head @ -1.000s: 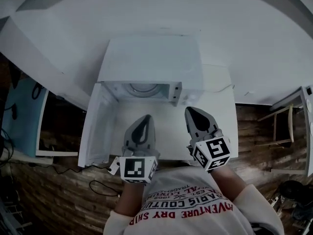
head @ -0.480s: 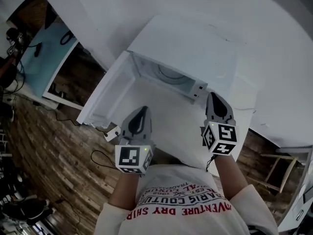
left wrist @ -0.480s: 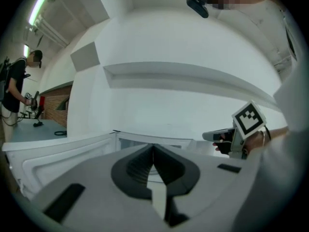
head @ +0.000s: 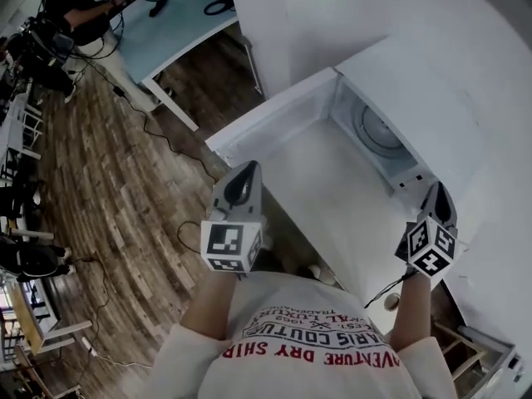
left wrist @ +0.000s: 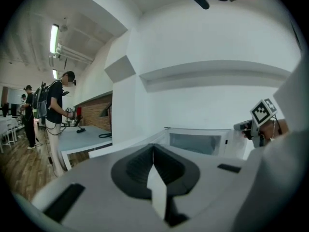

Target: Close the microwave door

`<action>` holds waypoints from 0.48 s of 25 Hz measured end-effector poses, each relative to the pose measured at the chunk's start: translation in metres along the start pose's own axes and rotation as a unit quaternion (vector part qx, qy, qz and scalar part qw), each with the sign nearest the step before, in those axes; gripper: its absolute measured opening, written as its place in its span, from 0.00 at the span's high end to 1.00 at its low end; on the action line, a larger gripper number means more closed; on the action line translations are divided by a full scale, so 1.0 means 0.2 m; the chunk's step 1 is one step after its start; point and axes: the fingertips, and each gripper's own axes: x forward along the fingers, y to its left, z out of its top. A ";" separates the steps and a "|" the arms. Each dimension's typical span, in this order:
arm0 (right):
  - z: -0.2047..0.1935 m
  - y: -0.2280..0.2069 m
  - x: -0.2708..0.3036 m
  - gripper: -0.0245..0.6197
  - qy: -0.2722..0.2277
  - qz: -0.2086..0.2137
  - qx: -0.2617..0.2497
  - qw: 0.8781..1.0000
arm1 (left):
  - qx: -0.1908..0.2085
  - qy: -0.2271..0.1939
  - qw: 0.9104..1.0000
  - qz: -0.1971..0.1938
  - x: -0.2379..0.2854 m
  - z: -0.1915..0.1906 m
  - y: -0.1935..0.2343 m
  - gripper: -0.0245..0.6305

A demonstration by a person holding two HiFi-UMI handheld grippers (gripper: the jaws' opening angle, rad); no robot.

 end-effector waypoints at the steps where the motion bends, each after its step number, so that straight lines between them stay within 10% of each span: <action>1: 0.01 0.00 0.00 0.94 0.000 -0.005 -0.002 1.000 | -0.001 -0.002 1.000 0.011 -0.02 0.00 0.06 0.95; 12: -0.01 0.03 0.02 0.94 0.010 -0.070 0.005 0.997 | -0.072 0.021 0.993 0.091 -0.06 -0.20 0.64 0.95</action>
